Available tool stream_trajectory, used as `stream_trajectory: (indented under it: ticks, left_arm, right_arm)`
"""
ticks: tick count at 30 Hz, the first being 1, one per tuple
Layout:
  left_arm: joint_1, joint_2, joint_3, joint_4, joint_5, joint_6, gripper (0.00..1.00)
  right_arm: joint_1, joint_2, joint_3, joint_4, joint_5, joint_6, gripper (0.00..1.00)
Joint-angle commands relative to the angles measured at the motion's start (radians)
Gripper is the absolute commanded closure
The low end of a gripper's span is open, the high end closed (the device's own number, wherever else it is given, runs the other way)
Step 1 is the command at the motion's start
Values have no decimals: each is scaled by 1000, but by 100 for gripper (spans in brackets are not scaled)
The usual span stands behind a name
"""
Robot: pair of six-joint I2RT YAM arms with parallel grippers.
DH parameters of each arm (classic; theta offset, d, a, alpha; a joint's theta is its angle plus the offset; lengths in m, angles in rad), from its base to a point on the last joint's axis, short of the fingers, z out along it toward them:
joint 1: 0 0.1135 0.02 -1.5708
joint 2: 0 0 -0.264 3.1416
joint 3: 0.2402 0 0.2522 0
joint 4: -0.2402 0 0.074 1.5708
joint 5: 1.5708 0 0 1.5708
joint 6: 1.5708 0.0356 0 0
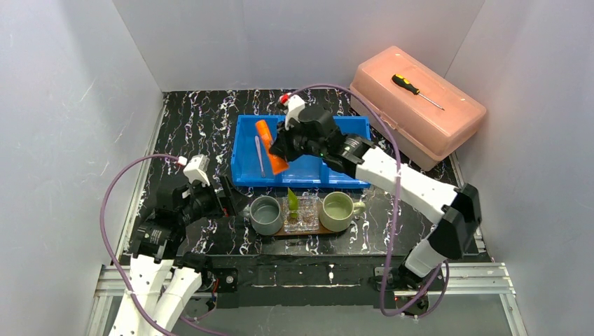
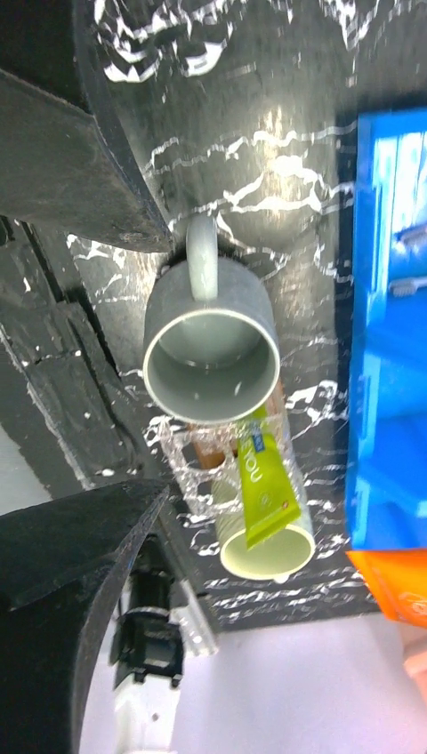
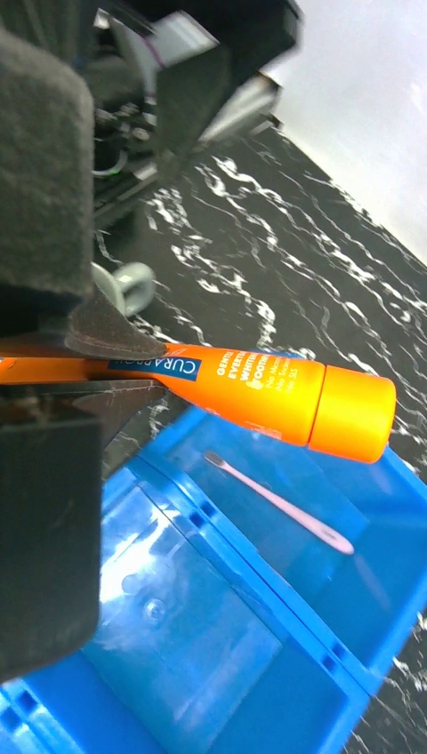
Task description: Prepare toiletry sets of a toothbrush and toothpaste on the tray
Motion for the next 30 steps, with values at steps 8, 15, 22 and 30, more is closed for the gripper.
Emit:
stream_trajectory:
  ticks: [8, 15, 22, 30]
  left_arm:
    - [7, 100, 106, 33, 405, -58, 2]
    - [7, 147, 169, 39, 567, -150, 2]
    - [7, 139, 186, 89, 697, -238, 2]
    - [7, 179, 192, 26, 806, -210, 4]
  right_arm:
    - [17, -346, -222, -98, -255, -96, 99]
    - [29, -489, -327, -169, -404, -145, 99]
    - [58, -580, -415, -176, -554, -154, 99]
    - [96, -590, -440, -131, -667, -149, 99]
